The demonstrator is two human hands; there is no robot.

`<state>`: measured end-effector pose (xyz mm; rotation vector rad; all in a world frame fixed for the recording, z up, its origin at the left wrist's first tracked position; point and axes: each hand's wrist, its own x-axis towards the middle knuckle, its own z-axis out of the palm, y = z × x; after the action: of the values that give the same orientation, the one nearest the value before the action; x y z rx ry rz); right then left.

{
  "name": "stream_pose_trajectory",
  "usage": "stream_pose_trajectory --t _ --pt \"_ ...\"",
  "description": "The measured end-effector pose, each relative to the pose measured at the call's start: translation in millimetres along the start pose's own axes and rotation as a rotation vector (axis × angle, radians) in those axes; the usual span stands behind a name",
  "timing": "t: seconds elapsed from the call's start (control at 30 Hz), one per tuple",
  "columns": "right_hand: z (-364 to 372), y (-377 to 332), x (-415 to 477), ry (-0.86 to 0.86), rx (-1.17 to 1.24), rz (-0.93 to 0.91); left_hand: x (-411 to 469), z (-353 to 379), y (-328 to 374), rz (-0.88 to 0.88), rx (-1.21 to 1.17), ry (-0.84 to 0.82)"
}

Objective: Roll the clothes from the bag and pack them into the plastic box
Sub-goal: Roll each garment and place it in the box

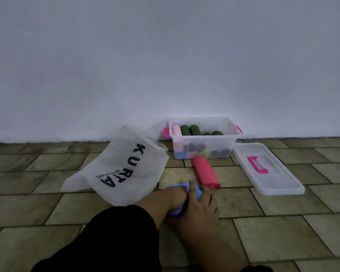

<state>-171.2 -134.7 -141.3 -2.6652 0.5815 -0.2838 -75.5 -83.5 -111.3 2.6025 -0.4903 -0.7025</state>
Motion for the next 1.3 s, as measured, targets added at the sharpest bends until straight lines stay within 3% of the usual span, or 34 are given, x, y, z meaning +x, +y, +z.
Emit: stream_pose_trajectory --t 0.13,0.23,0.37,0.53,0.73,0.87,1.0,1.1,1.23,1.3 --pt "1 13 -2 0.064 -0.018 -0.118 -5 0 4 -0.099 -0.145 -0.019" --pt "-2 21 0 -0.08 -0.093 -0.217 -12 -2 3 -0.107 -0.164 -0.047" --pt "-28 33 11 -0.256 -0.007 -0.364 -18 -1 1 -0.045 -0.089 -0.033" --pt "-56 51 27 -0.452 0.158 -0.298 -26 2 -2 0.001 0.11 -0.111" --pt "-66 49 47 -0.526 0.12 -0.288 -47 35 -18 0.29 0.057 0.441" --pt "-72 52 56 -0.637 0.156 -0.261 -56 53 -29 0.255 0.106 0.407" --pt "-60 53 56 -0.584 0.221 -0.2 -55 45 -35 0.136 0.26 0.499" --pt "-53 52 60 -0.496 0.158 -0.19 -52 42 -35 0.183 0.377 0.563" --pt "-47 51 67 -0.419 -0.077 -0.244 -50 46 -31 0.25 0.377 0.368" --pt "-43 49 67 -0.299 -0.064 -0.313 -46 42 -32 0.217 0.346 0.362"
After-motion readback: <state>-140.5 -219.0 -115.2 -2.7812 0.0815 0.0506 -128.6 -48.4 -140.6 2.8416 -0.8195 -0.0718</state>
